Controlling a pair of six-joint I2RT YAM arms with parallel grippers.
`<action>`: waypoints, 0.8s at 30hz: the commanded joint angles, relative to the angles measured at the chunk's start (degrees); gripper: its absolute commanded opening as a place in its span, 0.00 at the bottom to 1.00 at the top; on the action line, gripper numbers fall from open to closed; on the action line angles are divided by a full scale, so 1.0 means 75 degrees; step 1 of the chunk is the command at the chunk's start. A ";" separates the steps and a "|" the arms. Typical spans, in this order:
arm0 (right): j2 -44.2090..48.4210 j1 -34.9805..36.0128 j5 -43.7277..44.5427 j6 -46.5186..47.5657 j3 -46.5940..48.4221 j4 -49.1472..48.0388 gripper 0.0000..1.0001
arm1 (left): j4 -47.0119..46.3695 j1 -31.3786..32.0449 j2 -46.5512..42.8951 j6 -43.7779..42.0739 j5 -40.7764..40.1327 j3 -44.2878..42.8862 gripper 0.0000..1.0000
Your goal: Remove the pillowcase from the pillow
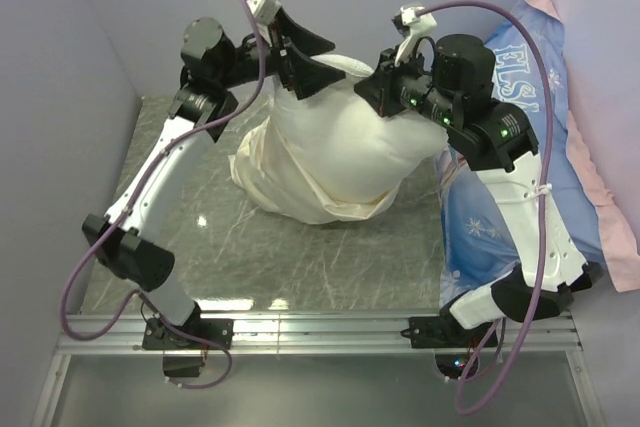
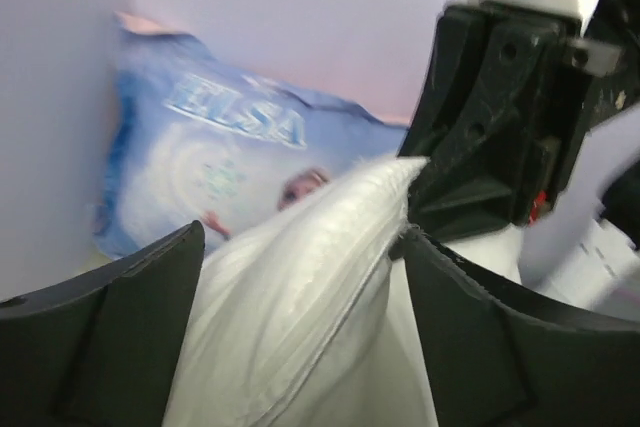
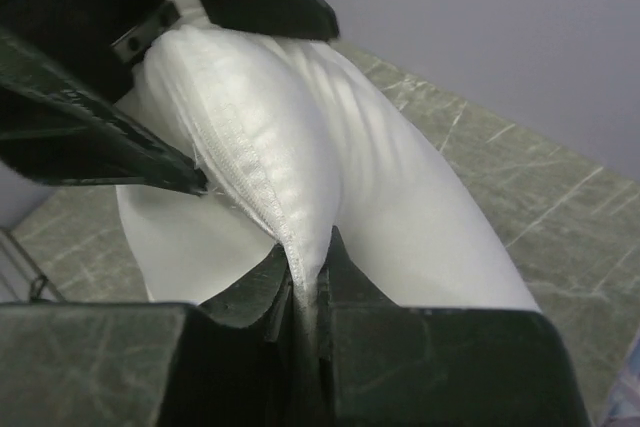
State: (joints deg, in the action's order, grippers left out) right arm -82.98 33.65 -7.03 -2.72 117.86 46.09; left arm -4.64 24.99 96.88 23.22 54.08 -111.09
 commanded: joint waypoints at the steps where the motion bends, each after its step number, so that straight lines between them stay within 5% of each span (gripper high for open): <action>1: 0.0130 -0.0676 0.0363 -0.0853 0.0304 0.0021 0.00 | -0.0669 -0.0156 -0.1217 -0.0109 -0.2737 0.0945 0.89; 6: 0.0072 -0.2070 -0.0233 -0.1172 0.0632 -0.0320 0.00 | -0.2015 -0.0999 -0.2942 0.1307 -0.5321 0.3897 0.92; 15: 0.0177 -0.3371 -0.1183 -0.1536 -0.0456 -0.1351 0.00 | -0.2401 -0.2042 -0.4128 0.3450 -0.7162 0.7695 0.96; 19: 0.0189 -0.3968 -0.1732 -0.1652 -0.0644 -0.1469 0.00 | -0.4178 -0.2803 -0.3219 0.4590 -0.6370 0.9173 0.99; 24: 0.0037 -0.4451 -0.2051 -0.1828 -0.0587 -0.1481 0.00 | -0.5765 -0.2887 -0.1564 0.5012 -0.5583 0.9597 0.96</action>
State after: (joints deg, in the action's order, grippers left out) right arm -82.87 1.96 -19.99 -15.46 112.90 36.86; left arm -33.12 3.16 82.26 55.51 7.77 -39.79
